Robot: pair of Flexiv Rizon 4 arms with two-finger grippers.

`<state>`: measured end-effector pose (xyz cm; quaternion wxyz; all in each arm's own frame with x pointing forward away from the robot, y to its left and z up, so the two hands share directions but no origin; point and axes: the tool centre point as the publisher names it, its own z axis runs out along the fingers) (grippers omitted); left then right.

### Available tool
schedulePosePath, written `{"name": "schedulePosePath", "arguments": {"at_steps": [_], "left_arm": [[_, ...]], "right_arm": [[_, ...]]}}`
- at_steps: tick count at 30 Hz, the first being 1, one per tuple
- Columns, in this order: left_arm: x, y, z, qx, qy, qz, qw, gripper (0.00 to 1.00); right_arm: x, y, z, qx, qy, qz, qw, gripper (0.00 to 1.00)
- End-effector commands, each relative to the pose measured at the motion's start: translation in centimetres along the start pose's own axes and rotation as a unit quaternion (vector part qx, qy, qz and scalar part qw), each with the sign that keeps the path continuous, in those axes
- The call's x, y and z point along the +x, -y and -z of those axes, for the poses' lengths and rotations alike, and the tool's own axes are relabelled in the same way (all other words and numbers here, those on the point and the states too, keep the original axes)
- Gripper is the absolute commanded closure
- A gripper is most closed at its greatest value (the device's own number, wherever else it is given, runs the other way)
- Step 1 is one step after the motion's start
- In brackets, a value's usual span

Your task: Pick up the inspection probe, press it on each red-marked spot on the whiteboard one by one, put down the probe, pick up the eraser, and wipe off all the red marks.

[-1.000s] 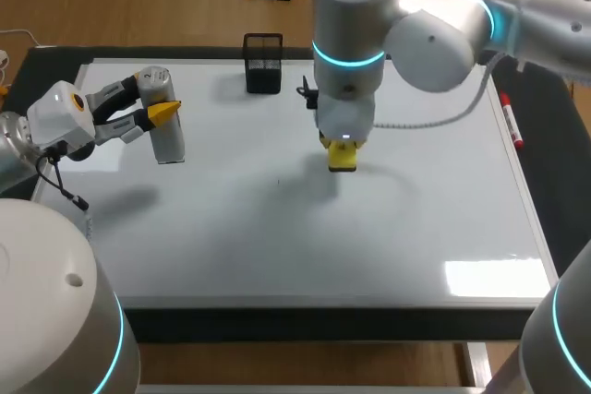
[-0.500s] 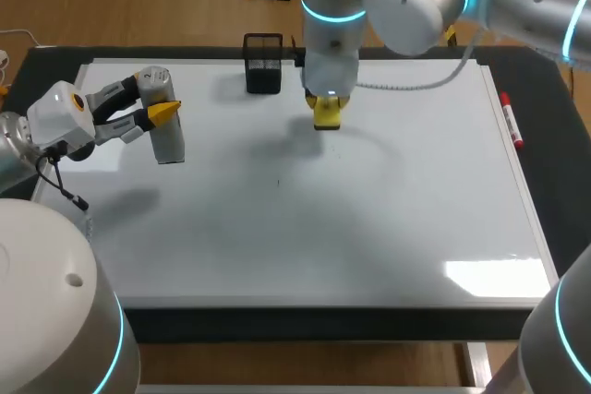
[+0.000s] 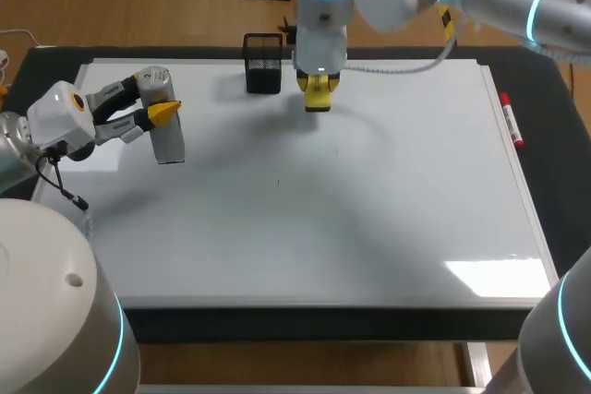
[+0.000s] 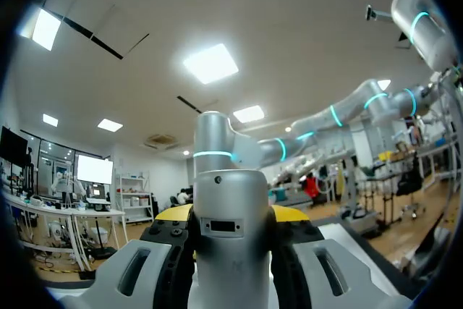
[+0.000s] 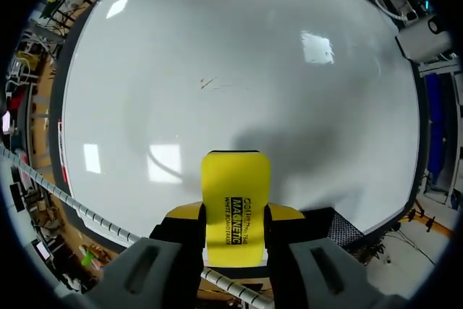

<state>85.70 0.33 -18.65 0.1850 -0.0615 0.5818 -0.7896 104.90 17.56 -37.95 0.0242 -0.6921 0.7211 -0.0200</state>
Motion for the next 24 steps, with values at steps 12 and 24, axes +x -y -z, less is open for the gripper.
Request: {"name": "schedulePosePath", "arguments": {"at_steps": [12, 24], "left_arm": [[0.0, 0.1, 0.0, 0.0, 0.0, 0.0, 1.0, 1.0], [0.0, 0.1, 0.0, 0.0, 0.0, 0.0, 1.0, 1.0]], "right_arm": [[0.2, 3.3, -1.6, -0.024, -0.013, -0.006, 1.0, 1.0], [1.3, 4.2, -3.1, -0.02, -0.021, -0.014, 0.999, 1.0]]}}
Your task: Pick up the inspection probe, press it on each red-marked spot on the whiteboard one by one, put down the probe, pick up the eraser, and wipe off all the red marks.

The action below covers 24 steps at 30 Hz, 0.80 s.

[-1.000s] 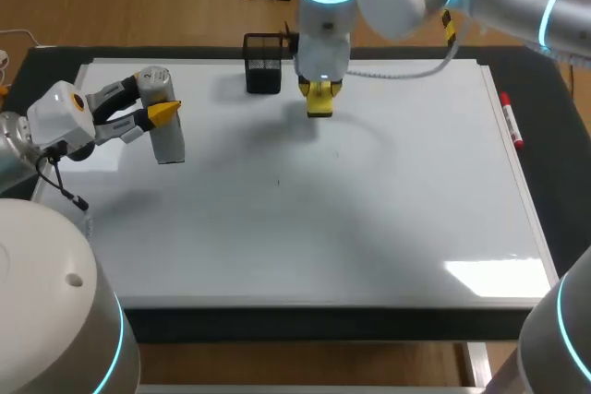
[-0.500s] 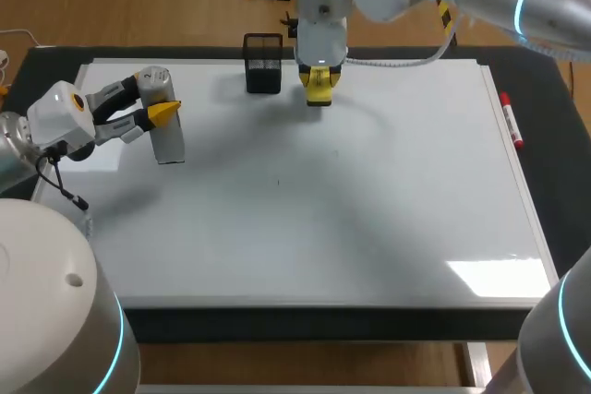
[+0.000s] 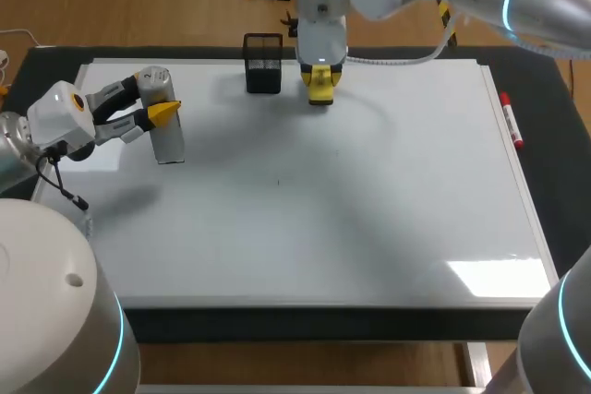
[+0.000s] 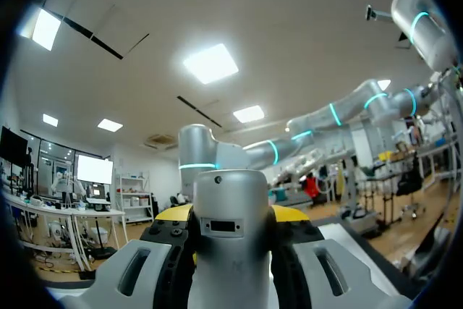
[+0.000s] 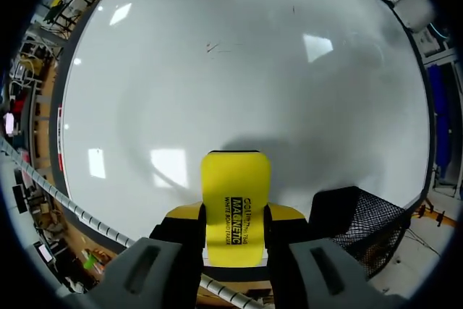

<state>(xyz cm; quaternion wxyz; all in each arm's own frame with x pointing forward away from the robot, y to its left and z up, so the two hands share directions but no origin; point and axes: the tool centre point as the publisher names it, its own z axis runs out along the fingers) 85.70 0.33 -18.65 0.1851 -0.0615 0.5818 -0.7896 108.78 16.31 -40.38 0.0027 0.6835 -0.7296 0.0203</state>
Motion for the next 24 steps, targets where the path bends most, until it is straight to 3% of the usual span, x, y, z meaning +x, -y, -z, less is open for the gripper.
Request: {"name": "schedulePosePath", "arguments": {"at_steps": [1, 19, 20, 21, 22, 24], "left_arm": [[0.0, 0.1, 0.0, 0.0, 0.0, 0.0, 1.0, 1.0], [0.0, 0.1, 0.0, 0.0, 0.0, 0.0, 1.0, 1.0], [0.0, 0.1, 0.0, 0.0, 0.0, 0.0, 1.0, 1.0], [0.0, 0.1, 0.0, 0.0, 0.0, 0.0, 1.0, 1.0], [0.0, 0.1, 0.0, 0.0, 0.0, 0.0, 1.0, 1.0], [0.0, 0.1, 0.0, 0.0, 0.0, 0.0, 1.0, 1.0]], "right_arm": [[0.2, 0.5, -0.4, -0.002, 0.0, -0.003, 1.0, 1.0], [0.9, 1.1, -1.3, -0.01, 0.005, -0.002, 1.0, 1.0], [0.9, 1.1, -1.4, -0.01, 0.003, -0.001, 1.0, 0.97], [0.9, 1.2, -1.5, -0.012, 0.005, 0.0, 1.0, 0.88], [0.9, 1.2, -1.5, -0.013, 0.008, 0.001, 1.0, 0.93], [0.9, 1.1, -1.6, -0.013, 0.006, 0.002, 1.0, 0.94]]}}
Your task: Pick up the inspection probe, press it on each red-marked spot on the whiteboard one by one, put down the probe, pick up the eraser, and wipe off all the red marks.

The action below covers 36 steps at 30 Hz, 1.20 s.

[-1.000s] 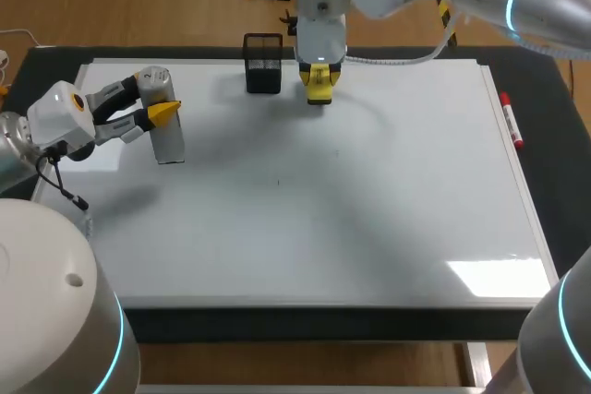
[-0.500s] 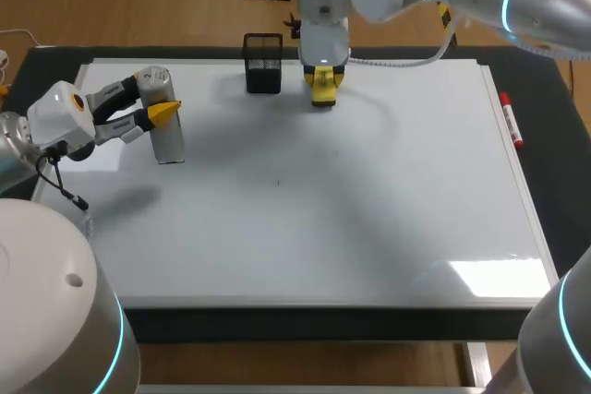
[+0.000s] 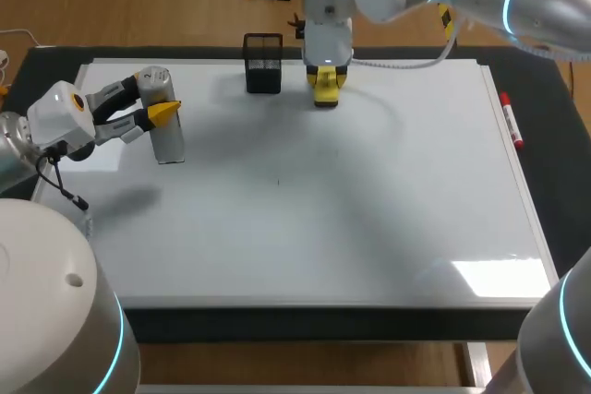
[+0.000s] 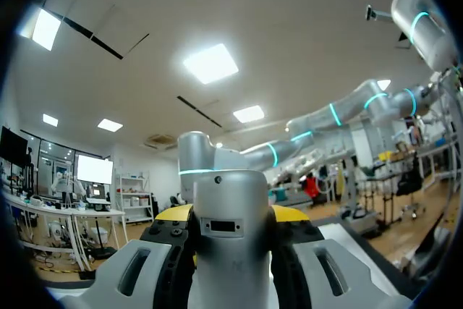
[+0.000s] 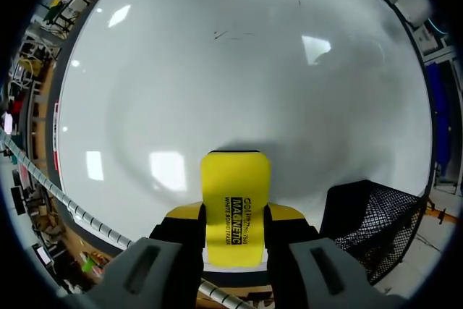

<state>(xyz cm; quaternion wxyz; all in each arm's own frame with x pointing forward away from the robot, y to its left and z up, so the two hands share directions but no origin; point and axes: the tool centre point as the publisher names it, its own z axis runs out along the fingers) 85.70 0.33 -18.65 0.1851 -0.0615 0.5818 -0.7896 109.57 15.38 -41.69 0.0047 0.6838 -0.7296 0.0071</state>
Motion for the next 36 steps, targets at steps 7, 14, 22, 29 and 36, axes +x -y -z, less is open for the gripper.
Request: {"name": "schedulePosePath", "arguments": {"at_steps": [7, 14, 22, 29, 36], "left_arm": [[0.0, 0.1, 0.0, 0.0, 0.0, 0.0, 1.0, 1.0], [0.0, 0.1, 0.0, 0.0, 0.0, 0.0, 1.0, 1.0], [0.0, 0.1, 0.0, 0.0, 0.0, 0.0, 1.0, 1.0], [0.0, 0.1, 0.0, 0.0, 0.0, 0.0, 1.0, 1.0], [0.0, 0.1, 0.0, 0.0, 0.0, 0.0, 1.0, 1.0]], "right_arm": [[0.5, 0.2, -0.3, 0.001, -0.011, 0.005, 1.0, 0.19], [1.1, 0.1, 0.3, 0.008, -0.015, -0.001, 1.0, 0.0], [3.3, 0.2, 1.7, -0.003, -0.005, -0.073, 0.997, 0.0], [5.5, 0.9, 2.7, -0.045, 0.07, -0.225, 0.971, 0.0], [6.9, 1.7, 4.8, -0.06, 0.122, -0.334, 0.933, 0.0]]}}
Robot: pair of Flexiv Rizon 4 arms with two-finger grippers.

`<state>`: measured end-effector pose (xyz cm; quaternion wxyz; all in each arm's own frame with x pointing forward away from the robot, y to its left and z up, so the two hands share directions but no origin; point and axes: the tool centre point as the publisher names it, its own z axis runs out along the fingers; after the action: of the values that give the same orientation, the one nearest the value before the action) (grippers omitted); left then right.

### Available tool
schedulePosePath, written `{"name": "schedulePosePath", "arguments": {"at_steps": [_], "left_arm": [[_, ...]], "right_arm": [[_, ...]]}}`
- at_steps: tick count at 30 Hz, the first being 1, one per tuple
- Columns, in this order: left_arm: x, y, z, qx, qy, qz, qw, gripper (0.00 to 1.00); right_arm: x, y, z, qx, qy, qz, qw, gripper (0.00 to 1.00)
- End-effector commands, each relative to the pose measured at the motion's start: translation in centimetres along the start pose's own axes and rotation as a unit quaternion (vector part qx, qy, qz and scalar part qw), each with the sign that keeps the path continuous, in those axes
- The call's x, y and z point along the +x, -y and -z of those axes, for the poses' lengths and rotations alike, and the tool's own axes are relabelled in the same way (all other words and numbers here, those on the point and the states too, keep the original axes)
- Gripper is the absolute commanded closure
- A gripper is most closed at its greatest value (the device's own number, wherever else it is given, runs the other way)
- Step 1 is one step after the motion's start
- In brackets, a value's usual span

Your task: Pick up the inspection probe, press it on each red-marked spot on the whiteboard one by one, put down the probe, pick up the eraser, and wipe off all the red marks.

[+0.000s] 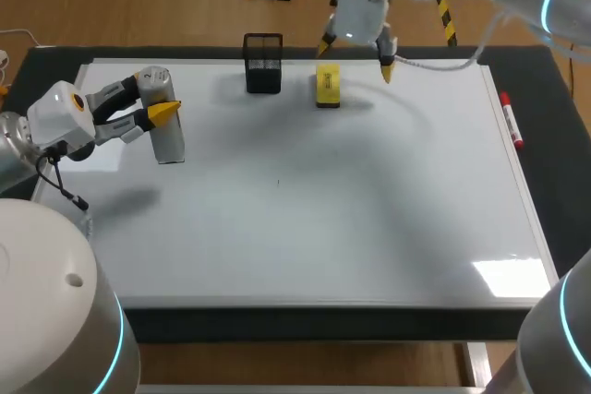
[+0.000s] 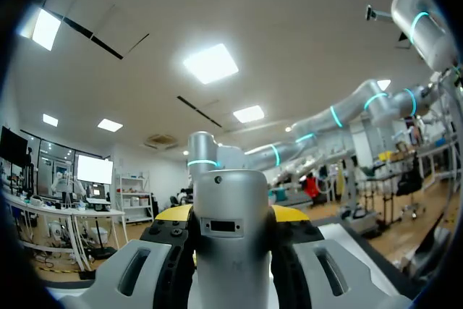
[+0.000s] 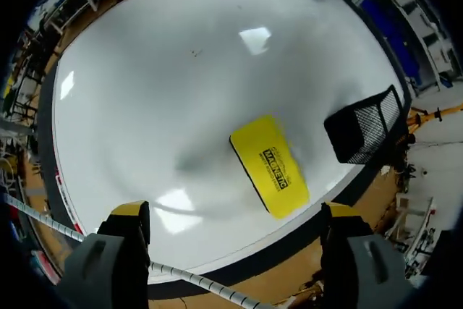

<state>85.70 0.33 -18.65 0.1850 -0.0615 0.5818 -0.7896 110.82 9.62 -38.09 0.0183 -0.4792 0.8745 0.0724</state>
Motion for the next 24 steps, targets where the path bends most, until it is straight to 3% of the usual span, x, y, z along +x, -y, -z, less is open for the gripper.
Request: {"name": "schedulePosePath", "arguments": {"at_steps": [1, 7, 16, 20, 24], "left_arm": [[0.0, 0.1, 0.0, 0.0, 0.0, 0.0, 1.0, 1.0], [0.0, 0.1, 0.0, 0.0, 0.0, 0.0, 1.0, 1.0], [0.0, 0.1, 0.0, 0.0, 0.0, 0.0, 1.0, 1.0], [0.0, 0.1, 0.0, 0.0, 0.0, 0.0, 1.0, 1.0], [0.0, 0.1, 0.0, 0.0, 0.0, 0.0, 1.0, 1.0]], "right_arm": [[0.9, 0.5, 1.9, -0.031, 0.07, -0.105, 0.992, 0.0], [1.1, 0.7, 4.1, -0.053, 0.134, -0.177, 0.974, 0.0], [2.0, 1.7, 7.0, -0.081, 0.174, -0.246, 0.95, 0.0], [2.7, 1.5, 8.5, -0.076, 0.199, -0.253, 0.944, 0.0], [2.8, 1.3, 9.3, -0.081, 0.192, -0.247, 0.946, 0.0]]}}
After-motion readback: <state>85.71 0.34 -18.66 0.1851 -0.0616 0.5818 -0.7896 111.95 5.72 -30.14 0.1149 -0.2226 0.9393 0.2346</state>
